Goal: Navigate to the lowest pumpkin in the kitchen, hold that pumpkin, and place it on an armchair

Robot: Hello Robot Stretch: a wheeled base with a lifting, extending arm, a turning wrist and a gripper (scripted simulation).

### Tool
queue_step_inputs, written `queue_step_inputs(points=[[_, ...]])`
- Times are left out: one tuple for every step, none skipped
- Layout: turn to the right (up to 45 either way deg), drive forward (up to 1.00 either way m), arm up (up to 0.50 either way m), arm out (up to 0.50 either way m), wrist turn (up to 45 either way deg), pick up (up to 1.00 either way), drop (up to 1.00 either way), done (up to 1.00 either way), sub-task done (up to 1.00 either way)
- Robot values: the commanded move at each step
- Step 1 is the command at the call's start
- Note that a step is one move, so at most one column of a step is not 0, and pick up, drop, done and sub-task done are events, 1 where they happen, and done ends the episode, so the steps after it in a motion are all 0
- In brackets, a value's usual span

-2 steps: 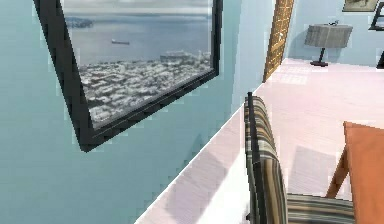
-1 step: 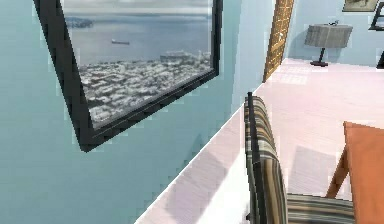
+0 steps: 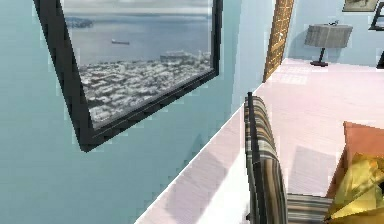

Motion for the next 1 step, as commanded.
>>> queue_step_inputs(points=[[0.0,0.0,0.0,0.0,-39.0,0.0,0.0,0.0,0.0]])
